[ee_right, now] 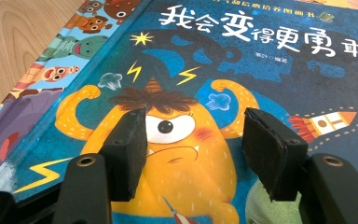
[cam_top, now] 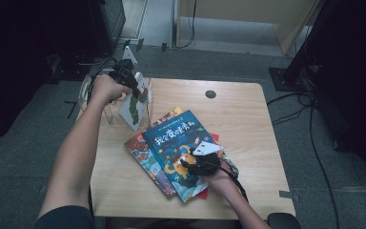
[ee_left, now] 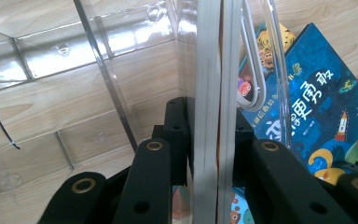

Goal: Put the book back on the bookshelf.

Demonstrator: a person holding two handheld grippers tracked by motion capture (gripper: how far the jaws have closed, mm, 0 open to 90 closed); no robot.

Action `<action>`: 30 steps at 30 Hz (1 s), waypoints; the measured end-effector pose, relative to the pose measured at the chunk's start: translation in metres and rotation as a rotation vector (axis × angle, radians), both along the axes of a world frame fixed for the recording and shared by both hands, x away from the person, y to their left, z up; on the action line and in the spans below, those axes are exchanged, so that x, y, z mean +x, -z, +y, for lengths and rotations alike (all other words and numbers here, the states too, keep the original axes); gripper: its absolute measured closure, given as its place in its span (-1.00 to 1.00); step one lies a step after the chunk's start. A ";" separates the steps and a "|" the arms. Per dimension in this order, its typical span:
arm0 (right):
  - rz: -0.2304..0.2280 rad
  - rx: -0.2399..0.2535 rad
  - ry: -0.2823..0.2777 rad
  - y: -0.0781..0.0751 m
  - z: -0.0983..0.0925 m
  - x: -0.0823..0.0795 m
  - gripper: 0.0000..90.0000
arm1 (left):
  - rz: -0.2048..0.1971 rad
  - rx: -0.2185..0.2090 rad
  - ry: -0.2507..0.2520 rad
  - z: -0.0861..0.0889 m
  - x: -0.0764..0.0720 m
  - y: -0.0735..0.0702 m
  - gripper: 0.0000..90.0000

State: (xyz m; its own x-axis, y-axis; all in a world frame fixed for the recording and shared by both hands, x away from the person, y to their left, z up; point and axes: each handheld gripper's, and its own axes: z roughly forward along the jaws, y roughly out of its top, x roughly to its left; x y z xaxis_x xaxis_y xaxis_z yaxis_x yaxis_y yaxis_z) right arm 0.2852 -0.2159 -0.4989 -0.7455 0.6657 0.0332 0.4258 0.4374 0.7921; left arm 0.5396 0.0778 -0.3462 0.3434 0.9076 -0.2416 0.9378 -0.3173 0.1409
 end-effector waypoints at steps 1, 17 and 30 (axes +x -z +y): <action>0.000 0.000 0.000 0.000 0.000 0.000 -0.10 | -0.001 0.000 -0.002 0.000 0.001 0.000 0.71; -0.001 0.001 0.000 0.000 0.000 0.000 -0.10 | 0.006 0.019 0.000 -0.004 0.005 0.010 0.71; -0.001 0.001 0.000 0.000 0.000 0.000 -0.10 | 0.002 0.024 0.004 -0.005 0.008 0.017 0.70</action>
State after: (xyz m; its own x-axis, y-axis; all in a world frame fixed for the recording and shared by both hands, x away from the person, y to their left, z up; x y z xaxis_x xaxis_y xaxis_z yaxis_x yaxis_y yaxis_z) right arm 0.2852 -0.2158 -0.4991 -0.7452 0.6660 0.0332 0.4256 0.4367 0.7926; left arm 0.5471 0.0727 -0.3629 0.3463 0.9119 -0.2202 0.9369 -0.3240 0.1315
